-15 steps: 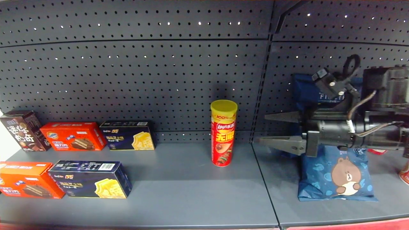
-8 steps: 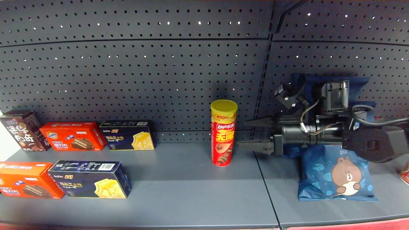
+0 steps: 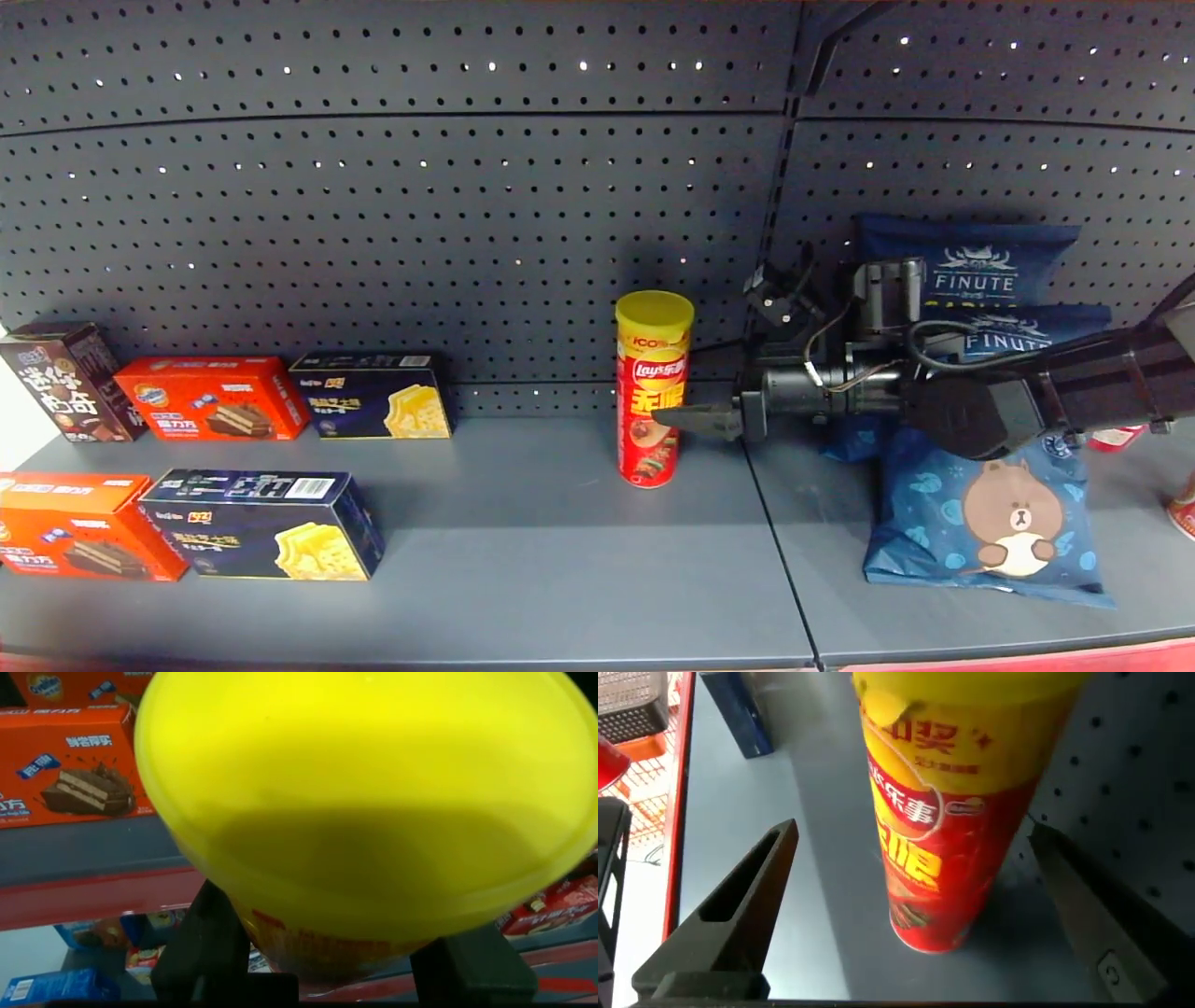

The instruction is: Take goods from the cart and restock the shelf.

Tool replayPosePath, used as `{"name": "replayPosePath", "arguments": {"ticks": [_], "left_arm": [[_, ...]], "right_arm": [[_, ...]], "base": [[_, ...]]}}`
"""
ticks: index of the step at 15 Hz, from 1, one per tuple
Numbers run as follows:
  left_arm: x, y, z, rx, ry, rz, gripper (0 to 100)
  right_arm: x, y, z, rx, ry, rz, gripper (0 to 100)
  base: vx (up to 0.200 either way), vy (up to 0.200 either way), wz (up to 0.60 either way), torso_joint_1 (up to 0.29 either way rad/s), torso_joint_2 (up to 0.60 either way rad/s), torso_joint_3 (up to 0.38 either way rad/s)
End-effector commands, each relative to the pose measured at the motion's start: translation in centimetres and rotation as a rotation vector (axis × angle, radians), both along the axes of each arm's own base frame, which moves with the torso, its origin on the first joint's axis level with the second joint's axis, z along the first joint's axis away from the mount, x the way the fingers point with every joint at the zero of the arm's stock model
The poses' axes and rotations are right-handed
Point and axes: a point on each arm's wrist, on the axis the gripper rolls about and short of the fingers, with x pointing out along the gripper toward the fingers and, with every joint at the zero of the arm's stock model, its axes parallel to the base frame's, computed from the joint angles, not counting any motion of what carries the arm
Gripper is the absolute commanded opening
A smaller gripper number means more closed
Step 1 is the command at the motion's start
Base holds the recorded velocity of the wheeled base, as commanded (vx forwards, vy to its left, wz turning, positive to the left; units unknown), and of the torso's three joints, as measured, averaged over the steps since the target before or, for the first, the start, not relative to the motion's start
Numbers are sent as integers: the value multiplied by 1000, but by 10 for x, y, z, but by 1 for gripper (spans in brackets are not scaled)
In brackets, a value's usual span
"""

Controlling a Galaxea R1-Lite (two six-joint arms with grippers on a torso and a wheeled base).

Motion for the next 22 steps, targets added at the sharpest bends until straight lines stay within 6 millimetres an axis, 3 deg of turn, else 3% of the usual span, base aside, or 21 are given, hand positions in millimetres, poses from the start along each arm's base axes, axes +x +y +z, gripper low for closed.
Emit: {"name": "replayPosePath", "arguments": {"ticks": [1,12,22], "left_arm": [[1,0,-2,0,9,0,0],[1,0,-4,0,16,0,0],[1,0,-5,1,19,0,0]], "right_arm": [[3,5,-7,-6,13,8,100],[23,26,-40,-27,47,27,100],[34,32,-53,-35,59,19,100]], "base": [[0,0,0,0,0,0],[0,0,0,0,0,0],[0,0,0,0,0,0]]}}
